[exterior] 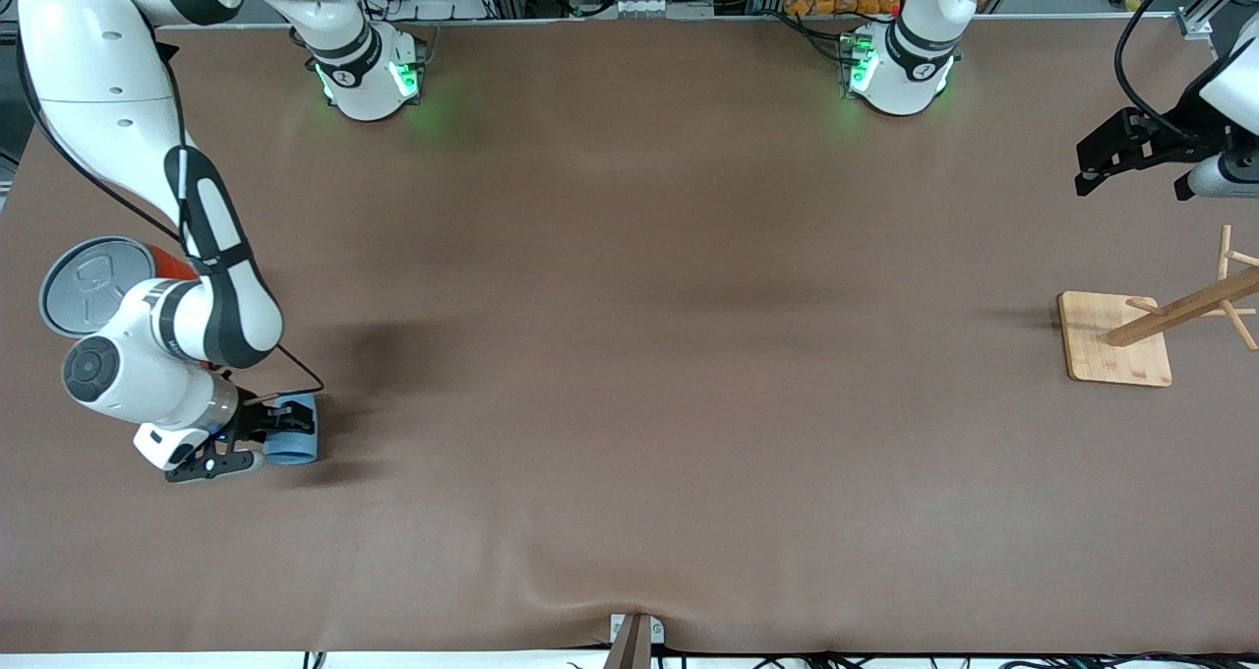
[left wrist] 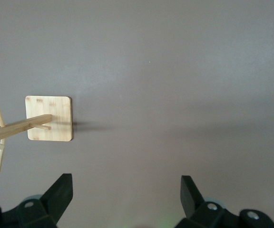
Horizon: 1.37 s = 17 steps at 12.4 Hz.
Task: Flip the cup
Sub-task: 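Lift the blue cup with the right gripper toward the table middle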
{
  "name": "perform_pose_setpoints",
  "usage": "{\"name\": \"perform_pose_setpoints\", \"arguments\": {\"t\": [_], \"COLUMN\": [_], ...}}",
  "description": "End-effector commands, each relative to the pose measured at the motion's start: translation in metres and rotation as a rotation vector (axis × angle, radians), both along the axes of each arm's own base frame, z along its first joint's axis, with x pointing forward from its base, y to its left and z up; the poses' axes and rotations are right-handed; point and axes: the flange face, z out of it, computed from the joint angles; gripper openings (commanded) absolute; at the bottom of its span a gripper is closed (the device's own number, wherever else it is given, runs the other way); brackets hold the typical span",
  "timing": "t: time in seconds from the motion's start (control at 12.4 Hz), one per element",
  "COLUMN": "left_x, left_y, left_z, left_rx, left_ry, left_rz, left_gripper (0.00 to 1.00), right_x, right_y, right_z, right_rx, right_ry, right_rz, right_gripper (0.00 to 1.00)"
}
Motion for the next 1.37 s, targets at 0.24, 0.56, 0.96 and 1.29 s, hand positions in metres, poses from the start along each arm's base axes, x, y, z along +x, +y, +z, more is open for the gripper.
{"name": "perform_pose_setpoints", "arguments": {"t": [0.24, 0.56, 0.96, 1.29], "left_x": [-0.001, -0.001, -0.001, 0.002], "left_y": [0.000, 0.000, 0.000, -0.003], "left_z": [0.000, -0.001, -0.003, -0.006], "left_rx": [-0.021, -0.022, -0.043, -0.055], "left_ry": [-0.003, -0.002, 0.005, 0.001], "left_rz": [-0.017, -0.017, -0.015, -0.017], "left_gripper": [1.00, 1.00, 1.00, 1.00], "right_x": [0.000, -0.003, -0.007, -0.025], "right_y": [0.041, 0.111, 0.163, 0.238], "right_z": [0.033, 0.061, 0.061, 0.060], "right_rx": [0.048, 0.088, 0.070, 0.070], "right_ry": [0.000, -0.020, -0.073, -0.082], "right_rz": [0.120, 0.291, 0.642, 0.885], "right_gripper": [0.61, 0.61, 0.61, 0.62]}}
